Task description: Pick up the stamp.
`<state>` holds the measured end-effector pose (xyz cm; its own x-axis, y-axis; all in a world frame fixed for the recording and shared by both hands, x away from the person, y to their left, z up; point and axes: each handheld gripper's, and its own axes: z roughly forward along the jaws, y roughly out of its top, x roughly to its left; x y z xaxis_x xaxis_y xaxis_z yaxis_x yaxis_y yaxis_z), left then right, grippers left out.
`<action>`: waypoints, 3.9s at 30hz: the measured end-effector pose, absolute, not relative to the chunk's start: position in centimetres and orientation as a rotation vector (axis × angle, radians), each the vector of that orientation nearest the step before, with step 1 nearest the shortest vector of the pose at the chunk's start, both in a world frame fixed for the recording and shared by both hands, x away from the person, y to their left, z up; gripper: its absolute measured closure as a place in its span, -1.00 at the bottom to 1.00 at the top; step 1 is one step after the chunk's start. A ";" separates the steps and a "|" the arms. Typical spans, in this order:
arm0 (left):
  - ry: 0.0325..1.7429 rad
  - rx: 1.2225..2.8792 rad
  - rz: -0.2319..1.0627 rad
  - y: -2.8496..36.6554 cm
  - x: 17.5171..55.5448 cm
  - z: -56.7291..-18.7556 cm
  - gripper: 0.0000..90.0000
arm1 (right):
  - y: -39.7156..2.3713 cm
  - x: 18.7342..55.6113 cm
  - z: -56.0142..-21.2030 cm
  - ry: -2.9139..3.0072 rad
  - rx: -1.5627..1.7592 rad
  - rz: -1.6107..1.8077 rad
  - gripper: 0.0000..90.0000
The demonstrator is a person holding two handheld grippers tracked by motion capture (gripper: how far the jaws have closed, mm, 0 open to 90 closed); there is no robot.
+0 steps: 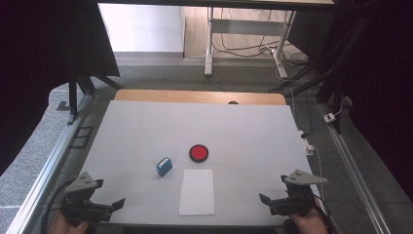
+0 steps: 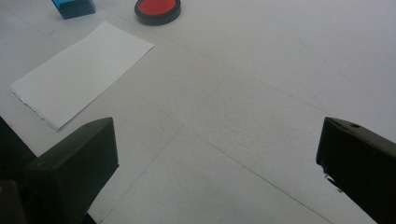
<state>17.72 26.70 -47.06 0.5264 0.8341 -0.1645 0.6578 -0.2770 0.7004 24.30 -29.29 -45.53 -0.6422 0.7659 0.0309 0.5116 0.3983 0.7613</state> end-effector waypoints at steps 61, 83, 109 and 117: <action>1.052 2.111 0.277 20.0 27.4 -48.2 -1.00 | -29.2 24.3 -45.6 2.348 1.105 1.094 -1.00; 1.029 2.207 0.260 17.0 30.8 -49.3 -1.00 | -29.2 24.3 -45.6 2.350 1.101 1.091 -1.00; 1.036 2.315 0.258 16.0 32.2 -49.6 0.17 | -29.2 24.3 -45.6 2.352 1.098 1.090 -1.00; 1.037 2.319 0.244 15.9 32.2 -49.5 0.56 | -29.2 24.3 -45.6 2.353 1.096 1.091 -1.00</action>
<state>32.17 15.88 -49.47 0.6807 0.7294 -0.0672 0.6232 -0.5285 0.5765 24.33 -29.15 -45.60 -0.6523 0.7575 0.0266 0.5096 0.4122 0.7552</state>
